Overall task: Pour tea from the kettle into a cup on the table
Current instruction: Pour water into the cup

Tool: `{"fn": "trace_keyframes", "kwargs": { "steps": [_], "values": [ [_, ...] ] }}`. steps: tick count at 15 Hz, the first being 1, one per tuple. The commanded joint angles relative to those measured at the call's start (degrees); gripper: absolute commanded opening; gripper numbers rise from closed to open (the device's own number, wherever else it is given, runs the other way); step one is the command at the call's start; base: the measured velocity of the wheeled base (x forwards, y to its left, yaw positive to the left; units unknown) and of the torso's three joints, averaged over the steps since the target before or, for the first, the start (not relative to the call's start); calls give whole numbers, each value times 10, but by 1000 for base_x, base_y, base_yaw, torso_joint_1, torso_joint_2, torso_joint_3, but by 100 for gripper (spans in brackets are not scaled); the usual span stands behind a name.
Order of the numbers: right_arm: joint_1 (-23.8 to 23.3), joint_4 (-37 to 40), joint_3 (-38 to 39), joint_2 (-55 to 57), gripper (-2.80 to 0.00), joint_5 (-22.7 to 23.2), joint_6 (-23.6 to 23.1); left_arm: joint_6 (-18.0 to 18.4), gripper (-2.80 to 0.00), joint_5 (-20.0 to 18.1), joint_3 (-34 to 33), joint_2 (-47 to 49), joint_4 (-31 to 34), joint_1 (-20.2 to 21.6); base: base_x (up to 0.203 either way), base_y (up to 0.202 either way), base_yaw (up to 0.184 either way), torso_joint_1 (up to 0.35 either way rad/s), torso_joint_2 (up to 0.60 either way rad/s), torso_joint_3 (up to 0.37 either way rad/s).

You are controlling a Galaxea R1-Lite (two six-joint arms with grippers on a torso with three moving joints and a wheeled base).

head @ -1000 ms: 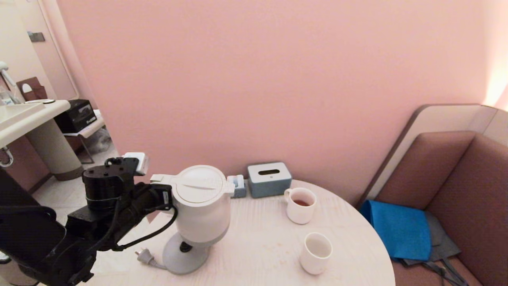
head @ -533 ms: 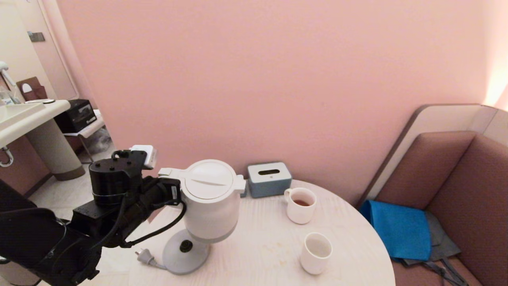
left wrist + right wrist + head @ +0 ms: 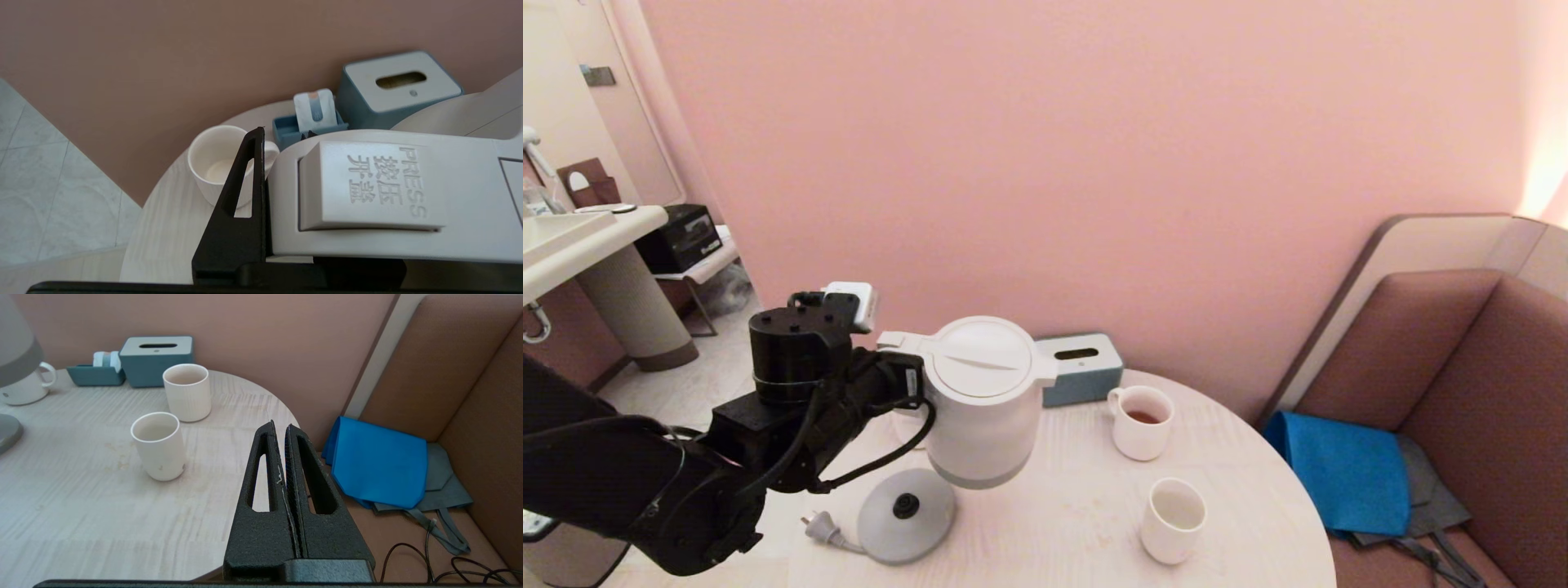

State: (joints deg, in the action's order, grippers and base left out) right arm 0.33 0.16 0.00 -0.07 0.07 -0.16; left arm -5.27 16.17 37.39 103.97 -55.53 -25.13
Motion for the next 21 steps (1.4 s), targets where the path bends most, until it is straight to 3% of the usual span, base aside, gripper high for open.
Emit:
{"fn": "trace_keyframes", "kwargs": {
  "steps": [1, 5, 8, 10, 13, 16, 21],
  "values": [
    [0, 0, 0, 1, -280, 0, 0, 0, -280, 13, 25, 3, 24, -20, 0, 0, 0, 0, 0, 0],
    [0, 0, 0, 1, -280, 0, 0, 10, -280, 29, 59, 27, 43, -62, 0, 0, 0, 0, 0, 0],
    [0, 0, 0, 1, -280, 0, 0, 16, -280, 76, 92, 67, 47, -100, 0, 0, 0, 0, 0, 0],
    [0, 0, 0, 1, -280, 0, 0, 16, -280, 82, 99, 82, 49, -124, 0, 0, 0, 0, 0, 0],
    [0, 0, 0, 1, -280, 0, 0, 18, -280, 122, 128, 109, 48, -138, 0, 0, 0, 0, 0, 0],
    [0, 0, 0, 1, -280, 0, 0, 61, -280, 128, 138, 114, 48, -148, 0, 0, 0, 0, 0, 0],
    [0, 0, 0, 1, -280, 0, 0, 103, -280, 125, 164, 133, 47, -168, 0, 0, 0, 0, 0, 0]
  ]
}}
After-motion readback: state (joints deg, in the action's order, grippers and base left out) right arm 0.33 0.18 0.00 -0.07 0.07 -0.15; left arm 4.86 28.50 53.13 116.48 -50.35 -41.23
